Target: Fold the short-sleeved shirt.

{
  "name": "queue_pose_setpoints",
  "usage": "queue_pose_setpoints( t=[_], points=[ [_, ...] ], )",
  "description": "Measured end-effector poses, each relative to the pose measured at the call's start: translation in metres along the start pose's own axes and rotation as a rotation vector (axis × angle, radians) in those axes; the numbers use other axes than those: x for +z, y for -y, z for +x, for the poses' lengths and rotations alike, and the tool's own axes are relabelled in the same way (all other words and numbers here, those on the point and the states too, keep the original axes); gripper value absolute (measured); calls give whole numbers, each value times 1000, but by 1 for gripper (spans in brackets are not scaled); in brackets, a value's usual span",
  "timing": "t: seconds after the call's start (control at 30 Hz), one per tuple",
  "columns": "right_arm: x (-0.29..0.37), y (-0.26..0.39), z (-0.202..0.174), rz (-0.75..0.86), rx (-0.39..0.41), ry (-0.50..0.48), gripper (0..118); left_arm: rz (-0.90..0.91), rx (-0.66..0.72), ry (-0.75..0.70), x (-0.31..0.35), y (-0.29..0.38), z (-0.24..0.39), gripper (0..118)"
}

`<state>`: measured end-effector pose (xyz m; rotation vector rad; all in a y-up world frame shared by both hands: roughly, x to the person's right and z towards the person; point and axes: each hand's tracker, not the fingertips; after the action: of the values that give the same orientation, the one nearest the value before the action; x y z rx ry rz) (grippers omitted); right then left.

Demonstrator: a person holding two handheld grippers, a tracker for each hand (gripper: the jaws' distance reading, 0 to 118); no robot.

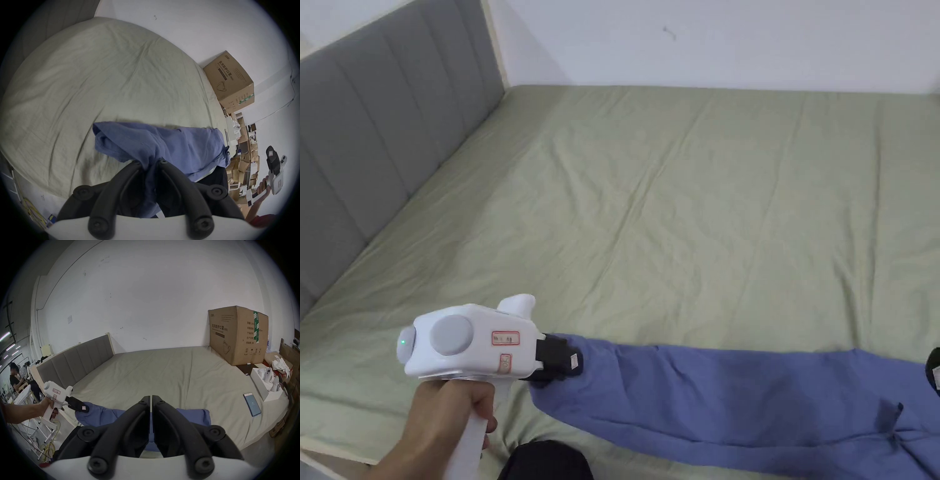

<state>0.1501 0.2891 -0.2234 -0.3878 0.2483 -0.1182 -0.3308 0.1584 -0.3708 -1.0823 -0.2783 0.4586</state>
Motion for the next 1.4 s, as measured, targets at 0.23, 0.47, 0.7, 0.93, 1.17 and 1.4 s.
queue_pose_setpoints(
  t=[0.23,0.47,0.7,0.93,1.17,1.4],
  points=[
    [7,-1,15,-1,-16,16,3,-3,-79,31,3,-6,51,12],
    [9,3,29,-18,-47,23,3,-87,-222,55,-56,2,137,12],
    [13,6,45,-28,-84,38,3,-171,-277,44,-121,27,180,14],
    [17,2,53,-19,-90,56,3,-182,-283,39,-119,32,181,93],
    [13,3,52,-19,-106,50,3,156,-287,22,-30,16,158,25],
    [9,3,52,-18,-119,40,3,349,-582,-223,-56,54,163,1]
  ],
)
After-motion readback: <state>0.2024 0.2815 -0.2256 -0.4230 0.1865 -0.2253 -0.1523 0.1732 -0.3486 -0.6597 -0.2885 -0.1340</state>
